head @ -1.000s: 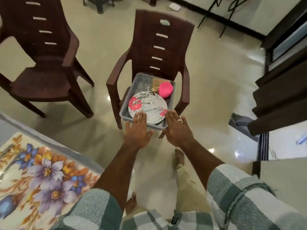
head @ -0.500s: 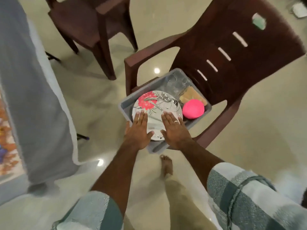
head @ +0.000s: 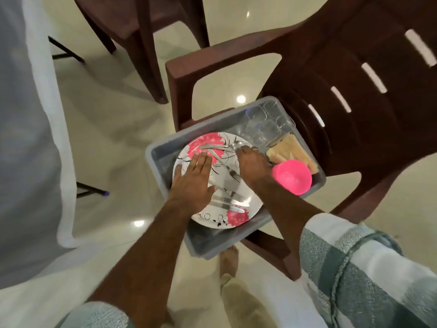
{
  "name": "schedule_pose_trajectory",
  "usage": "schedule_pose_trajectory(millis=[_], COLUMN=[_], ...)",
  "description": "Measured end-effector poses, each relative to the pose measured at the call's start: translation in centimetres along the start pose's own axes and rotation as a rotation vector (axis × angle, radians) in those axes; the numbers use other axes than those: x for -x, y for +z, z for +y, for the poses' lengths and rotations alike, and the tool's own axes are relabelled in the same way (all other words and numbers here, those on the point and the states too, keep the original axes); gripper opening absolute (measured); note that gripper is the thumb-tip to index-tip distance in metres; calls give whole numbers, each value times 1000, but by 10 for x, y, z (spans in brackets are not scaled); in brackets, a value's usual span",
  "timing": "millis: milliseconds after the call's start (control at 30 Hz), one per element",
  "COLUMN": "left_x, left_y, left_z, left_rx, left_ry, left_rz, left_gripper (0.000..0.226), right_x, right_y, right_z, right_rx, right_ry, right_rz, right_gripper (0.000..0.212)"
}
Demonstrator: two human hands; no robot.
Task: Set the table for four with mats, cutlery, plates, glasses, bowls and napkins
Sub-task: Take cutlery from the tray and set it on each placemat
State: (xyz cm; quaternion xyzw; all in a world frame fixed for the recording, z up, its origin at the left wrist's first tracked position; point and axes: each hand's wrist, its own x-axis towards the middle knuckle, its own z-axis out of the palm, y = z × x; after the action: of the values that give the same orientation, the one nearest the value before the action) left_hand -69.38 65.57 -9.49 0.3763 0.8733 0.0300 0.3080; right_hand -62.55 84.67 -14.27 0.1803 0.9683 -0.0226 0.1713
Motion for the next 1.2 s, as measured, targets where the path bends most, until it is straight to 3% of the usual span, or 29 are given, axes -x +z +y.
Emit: schedule_pose_trajectory(millis=[200,433,733,833,900,967,1067,1133,1200], left_x=[-27,-28,-32,-33,-35,-36,-25,-13,-1], left_y=[21,29,23,13,6,1,1,11,21], left_z=[-10,-8,1,3,4,5,7,5,1], left_rx=[16,59,138,85,73,149,267,400,715], left_ry=[-9,-34,-55,-72,-106,-159,-247,-315,-412], left_rz=[10,23,34,141,176,134,56,56,97], left_gripper=[81,70,58,58,59,52,21,18,17], right_x=[-46,-62,-47,-43,-37,-30,-16,-6,7], right_y=[26,25,24,21,16,8,-14,-20,-10], right_z=[6,8,13,16,17,15,7,0,-5], right_rx=[-18,-147,-161,-322,-537,-734,-866,-931,-946], right_ry=[60,121,59,78,-33,-176,-285,-218,-10], right_rz=[9,17,52,117,146,90,0,8,-40], right_gripper=[39,55,26,19,11,8,8,13,27])
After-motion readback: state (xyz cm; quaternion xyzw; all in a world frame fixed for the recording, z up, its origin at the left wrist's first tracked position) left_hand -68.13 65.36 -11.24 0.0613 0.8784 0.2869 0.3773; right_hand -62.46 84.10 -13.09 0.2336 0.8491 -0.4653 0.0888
